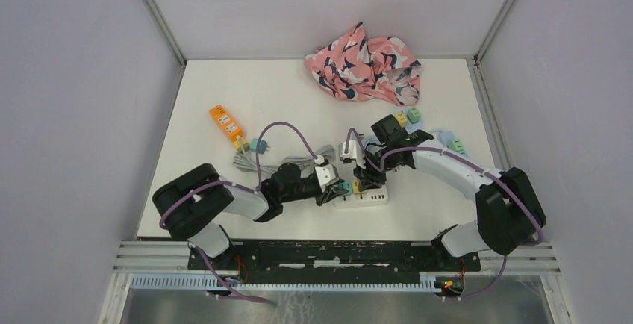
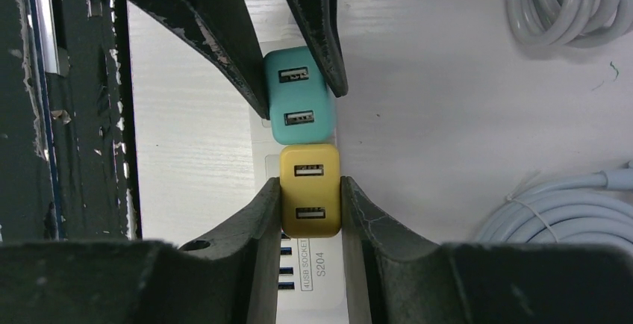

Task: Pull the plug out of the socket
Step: Remove the plug from the socket, then place the plug at the center of the board.

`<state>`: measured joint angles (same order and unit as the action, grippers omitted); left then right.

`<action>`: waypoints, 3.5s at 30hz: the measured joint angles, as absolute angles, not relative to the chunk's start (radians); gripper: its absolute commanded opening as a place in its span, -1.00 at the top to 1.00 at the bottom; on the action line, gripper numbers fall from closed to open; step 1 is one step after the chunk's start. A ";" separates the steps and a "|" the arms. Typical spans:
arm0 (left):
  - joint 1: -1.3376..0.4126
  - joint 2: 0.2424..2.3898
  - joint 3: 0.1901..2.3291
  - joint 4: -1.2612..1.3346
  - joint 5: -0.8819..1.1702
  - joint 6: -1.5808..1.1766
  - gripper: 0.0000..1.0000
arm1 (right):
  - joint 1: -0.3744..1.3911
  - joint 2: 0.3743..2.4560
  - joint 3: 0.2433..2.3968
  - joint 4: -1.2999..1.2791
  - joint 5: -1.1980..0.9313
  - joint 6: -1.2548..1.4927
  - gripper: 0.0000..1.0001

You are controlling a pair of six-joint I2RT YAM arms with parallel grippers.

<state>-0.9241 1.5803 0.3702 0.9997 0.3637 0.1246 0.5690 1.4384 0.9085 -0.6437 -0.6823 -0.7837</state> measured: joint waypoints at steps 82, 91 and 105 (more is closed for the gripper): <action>-0.902 1.044 0.415 0.598 0.134 -0.424 -0.99 | 0.343 1.504 1.195 -1.025 -1.171 -0.707 0.91; -0.902 1.055 0.415 0.564 0.128 -0.424 -0.99 | 0.337 1.520 1.171 -0.880 -1.170 -0.494 0.90; -0.902 1.109 0.444 0.499 0.043 -0.482 -0.99 | 0.321 1.559 1.137 -0.702 -1.170 -0.230 0.87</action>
<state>-0.9024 1.1091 0.4438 0.4988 0.0433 -0.4816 0.3206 1.5593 1.1366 -0.7017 -1.1698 -0.2298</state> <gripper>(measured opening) 0.997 0.352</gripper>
